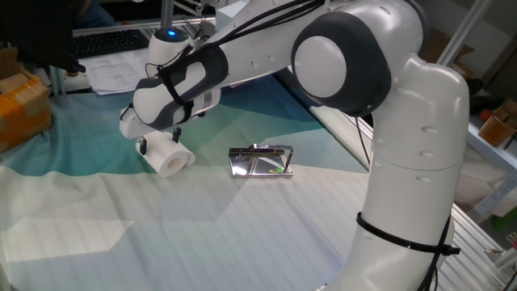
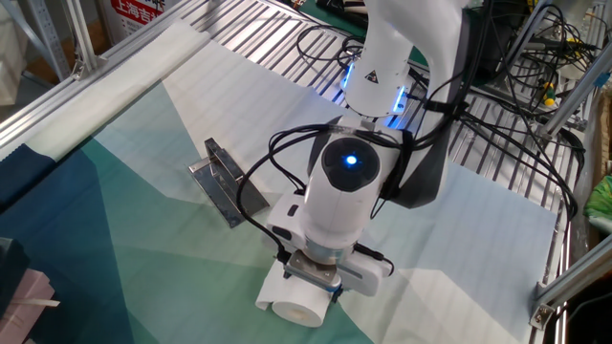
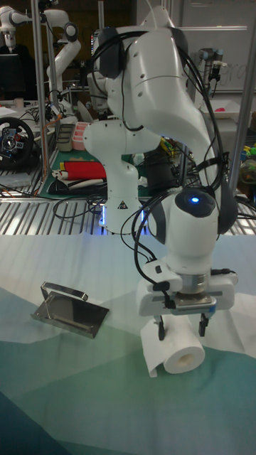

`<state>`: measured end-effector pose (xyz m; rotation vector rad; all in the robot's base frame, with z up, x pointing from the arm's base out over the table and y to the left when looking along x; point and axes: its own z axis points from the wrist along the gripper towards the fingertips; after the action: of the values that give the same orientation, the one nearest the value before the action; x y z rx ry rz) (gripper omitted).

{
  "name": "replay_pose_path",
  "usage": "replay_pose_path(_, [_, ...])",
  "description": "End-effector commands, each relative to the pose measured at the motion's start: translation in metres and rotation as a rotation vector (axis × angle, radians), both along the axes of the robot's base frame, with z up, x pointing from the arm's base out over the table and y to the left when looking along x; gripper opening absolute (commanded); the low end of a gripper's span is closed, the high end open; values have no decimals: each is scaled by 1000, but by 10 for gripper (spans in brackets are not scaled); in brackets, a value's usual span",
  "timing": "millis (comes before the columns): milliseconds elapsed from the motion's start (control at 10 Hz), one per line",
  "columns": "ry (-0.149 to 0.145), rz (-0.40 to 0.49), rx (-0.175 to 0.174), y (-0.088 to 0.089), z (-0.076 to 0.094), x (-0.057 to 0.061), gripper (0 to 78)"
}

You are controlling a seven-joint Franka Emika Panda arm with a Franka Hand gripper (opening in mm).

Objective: Put the toilet paper on its holder

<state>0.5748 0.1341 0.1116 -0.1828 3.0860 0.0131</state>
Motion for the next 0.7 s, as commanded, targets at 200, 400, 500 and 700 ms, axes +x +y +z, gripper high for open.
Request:
replay_pose_path(200, [-15, -15, -7, 6, -5, -2, 774])
replay_pose_path(400, [-18, -21, -5, 7, -7, -3, 774])
replay_pose_path(500, [-18, -31, -5, 7, -7, -3, 774])
replay_pose_path(700, [-17, -50, -8, 9, -6, -3, 774])
